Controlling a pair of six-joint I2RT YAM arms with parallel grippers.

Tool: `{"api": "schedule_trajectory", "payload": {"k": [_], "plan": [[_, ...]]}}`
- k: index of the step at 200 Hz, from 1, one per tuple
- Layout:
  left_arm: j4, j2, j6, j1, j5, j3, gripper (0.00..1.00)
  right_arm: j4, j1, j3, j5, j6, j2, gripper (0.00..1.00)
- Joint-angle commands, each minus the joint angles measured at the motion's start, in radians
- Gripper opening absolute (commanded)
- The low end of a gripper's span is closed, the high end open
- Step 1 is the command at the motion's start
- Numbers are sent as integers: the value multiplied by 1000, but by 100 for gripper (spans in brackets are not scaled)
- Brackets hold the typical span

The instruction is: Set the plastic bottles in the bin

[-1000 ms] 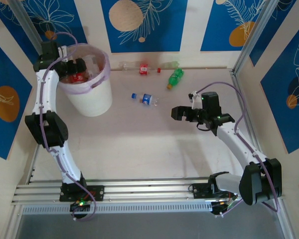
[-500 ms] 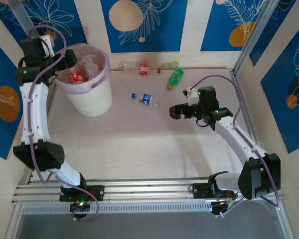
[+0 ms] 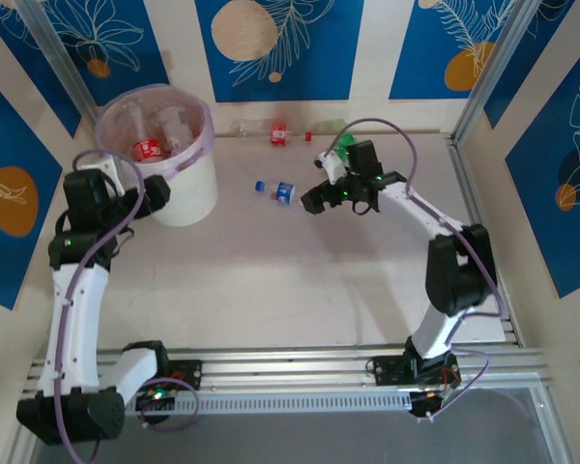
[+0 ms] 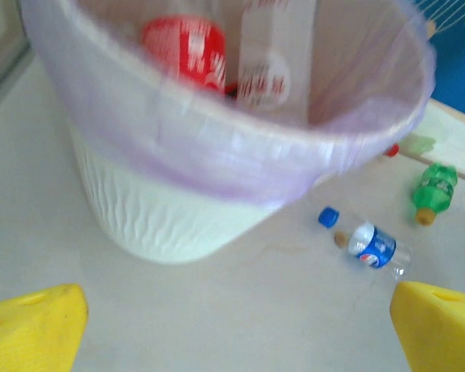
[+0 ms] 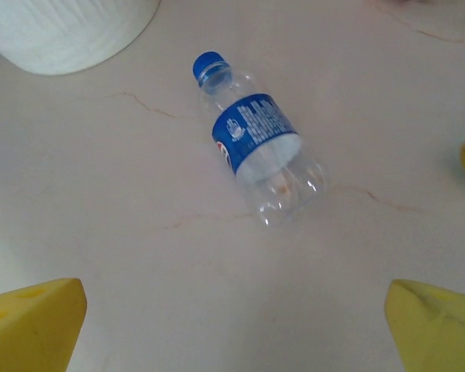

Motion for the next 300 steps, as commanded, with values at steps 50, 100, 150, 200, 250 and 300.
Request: {"api": "schedule_trajectory", "payload": {"k": [50,100,150,200,250,300], "plan": [[114,-122,-244,-220,59,-290,99,-104,78,331,66,-135,351,100],[322,-98,-412,-379,34,-490,98,-250,78,561,84,-158,540,99],[349,-102,-448,-433,-11,-541,98,-360,87,741,65,-170,674,100],[356,-111,-453,-434,-8,-545,99,-380,115,720,125,-174,686,94],[468,-110,-533,-434,41,-597,99,-399,120,677,150,-158,657,90],[542,-116,-599,-433,57,-606,100,-389,119,638,154,-131,632,74]]}}
